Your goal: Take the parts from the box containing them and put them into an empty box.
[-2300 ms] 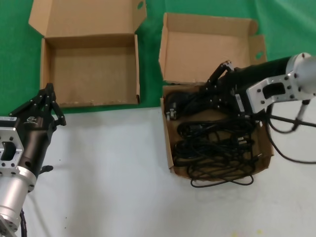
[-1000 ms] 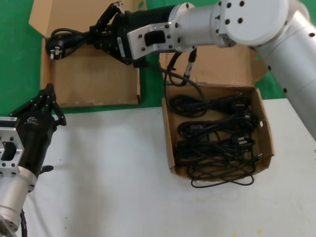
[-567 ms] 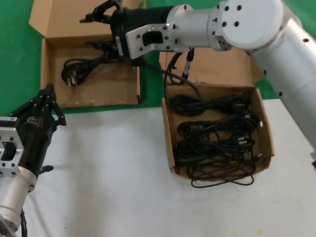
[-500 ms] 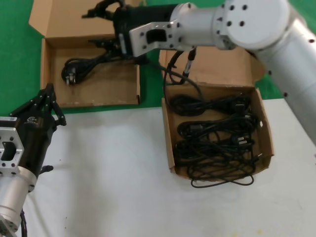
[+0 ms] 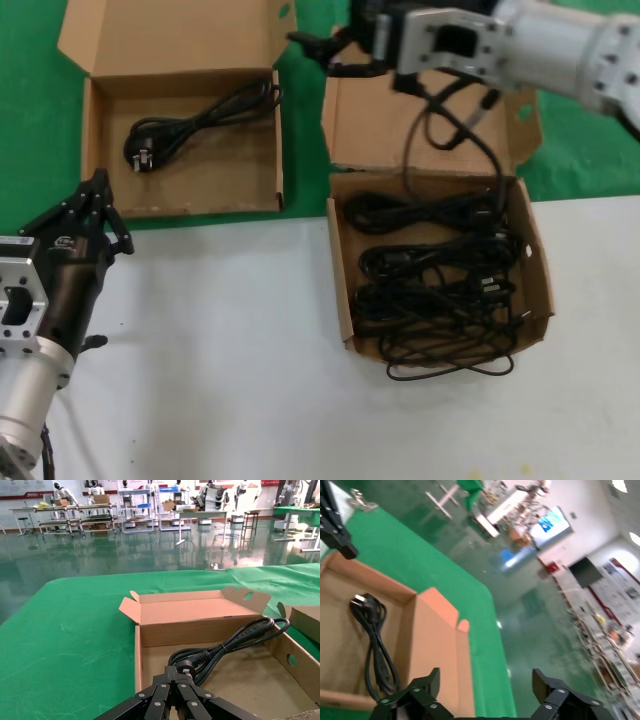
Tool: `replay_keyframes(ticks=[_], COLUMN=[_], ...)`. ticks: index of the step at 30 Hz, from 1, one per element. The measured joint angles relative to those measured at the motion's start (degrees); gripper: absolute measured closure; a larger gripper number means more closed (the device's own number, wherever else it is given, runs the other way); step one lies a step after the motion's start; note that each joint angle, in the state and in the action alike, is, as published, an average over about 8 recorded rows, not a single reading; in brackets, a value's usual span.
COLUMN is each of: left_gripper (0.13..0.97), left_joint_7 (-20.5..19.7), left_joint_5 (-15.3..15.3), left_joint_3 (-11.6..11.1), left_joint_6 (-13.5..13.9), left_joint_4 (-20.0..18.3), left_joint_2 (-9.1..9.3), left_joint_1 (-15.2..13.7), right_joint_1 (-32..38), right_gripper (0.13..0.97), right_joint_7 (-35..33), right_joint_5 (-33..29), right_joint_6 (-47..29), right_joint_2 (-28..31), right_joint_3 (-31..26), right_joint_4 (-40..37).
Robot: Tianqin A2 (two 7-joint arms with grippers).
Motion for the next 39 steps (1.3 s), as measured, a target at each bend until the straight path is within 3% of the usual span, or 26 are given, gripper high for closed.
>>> replay_keyframes(ticks=[9,18,27,34,39], left_gripper=[0.952,0.933,0.863,0.827,0.727], left_joint_7=[0.0,0.0,-0.2,-0.3,-0.3], left_joint_5=[0.0,0.0,0.2,0.4,0.5], left_joint_3=[0.0,-0.1,-0.3,-0.5,-0.6], left_joint_6=[0.0,0.0,0.1,0.1,0.2], left_joint_4=[0.0,0.0,0.1,0.1,0.2], left_joint_2=[0.00,0.03,0.14,0.24,0.31], left_joint_1=[0.0,0.0,0.2,0.4,0.5], right_joint_1=[-11.4,-15.7,-20.3,-24.3,-27.3], right_gripper=[0.366,0.222,0.144,0.133,0.129], right_joint_7=[3.4,4.0,5.3,6.6,7.5], right_joint_5=[3.6,6.0,8.6,10.9,12.6], right_joint_6=[4.0,6.0,9.3,12.3,14.5], right_joint_2=[6.7,7.7,6.7,5.7,5.1], right_joint_3=[6.0,7.9,9.7,11.4,12.7], right_joint_4=[12.0,14.4,14.5,14.7,14.8])
